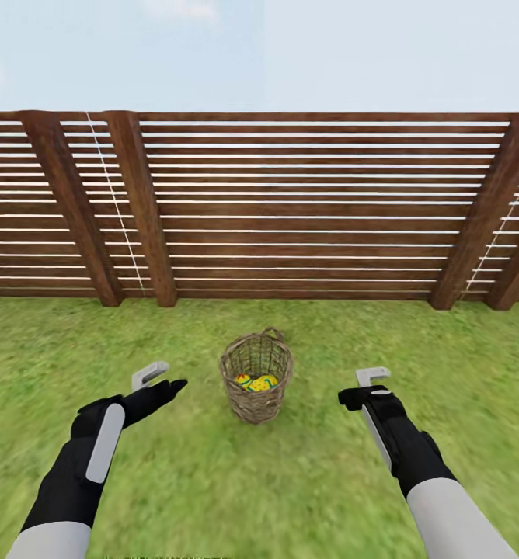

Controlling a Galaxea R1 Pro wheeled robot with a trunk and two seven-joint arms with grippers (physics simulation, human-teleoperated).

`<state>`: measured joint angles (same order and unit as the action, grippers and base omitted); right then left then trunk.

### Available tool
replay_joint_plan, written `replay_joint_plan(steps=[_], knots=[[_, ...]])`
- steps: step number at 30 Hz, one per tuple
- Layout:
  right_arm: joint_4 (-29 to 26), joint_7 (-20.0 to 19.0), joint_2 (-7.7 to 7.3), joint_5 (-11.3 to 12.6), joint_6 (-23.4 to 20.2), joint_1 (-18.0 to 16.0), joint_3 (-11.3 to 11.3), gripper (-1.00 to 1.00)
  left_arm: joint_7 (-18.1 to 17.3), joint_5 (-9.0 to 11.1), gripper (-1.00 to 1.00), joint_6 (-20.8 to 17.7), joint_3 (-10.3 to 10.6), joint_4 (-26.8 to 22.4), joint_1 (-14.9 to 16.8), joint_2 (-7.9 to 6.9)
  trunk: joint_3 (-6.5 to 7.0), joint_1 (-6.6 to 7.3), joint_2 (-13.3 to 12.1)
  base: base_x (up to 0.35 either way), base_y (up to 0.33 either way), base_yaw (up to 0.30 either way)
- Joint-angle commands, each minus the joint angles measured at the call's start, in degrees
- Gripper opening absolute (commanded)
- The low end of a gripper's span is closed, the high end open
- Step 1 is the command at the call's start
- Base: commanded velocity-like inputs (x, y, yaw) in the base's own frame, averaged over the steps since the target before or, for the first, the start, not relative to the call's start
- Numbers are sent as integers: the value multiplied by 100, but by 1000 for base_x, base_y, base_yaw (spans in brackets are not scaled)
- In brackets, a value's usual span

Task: Take the three Easter eggs out of the wicker basket on the lawn in the garden, then place them on the lawn next to a single tree (choose any tree) so that all three eggs are next to the same tree and none are left in the basket.

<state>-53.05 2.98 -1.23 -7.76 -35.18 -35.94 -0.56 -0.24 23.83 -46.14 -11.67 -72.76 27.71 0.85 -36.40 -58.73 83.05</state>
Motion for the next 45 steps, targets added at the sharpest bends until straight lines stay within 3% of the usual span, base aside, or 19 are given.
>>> replay_joint_plan(steps=[1, 14, 19, 31, 45], knots=[[-6, -8, -2, -42, -33, -1, -6, 100, -2, 16, 100, -36, -18, 0, 6, 18, -5, 0, 3, 37, -329, 293], [22, -17, 6, -8, -24, -1, -14, 100, 36, -6, 100, 1, -20, 29, 6, 46, -5, 0, 3, 141, -311, 293], [23, -24, 9, -7, -24, -1, -15, 100, 42, -27, 100, 234, -35, 474, 6, 46, -5, 0, 3, 214, -276, 293], [23, -26, 1, -7, -24, 0, -15, 100, 79, -11, 100, 351, -24, 532, 6, 53, -5, 0, 3, 221, -267, 291], [-33, -70, -1, 27, 108, -1, 3, 100, 77, -18, 100, 546, -6, 987, 6, 190, -5, 0, 3, 151, -178, 35]])
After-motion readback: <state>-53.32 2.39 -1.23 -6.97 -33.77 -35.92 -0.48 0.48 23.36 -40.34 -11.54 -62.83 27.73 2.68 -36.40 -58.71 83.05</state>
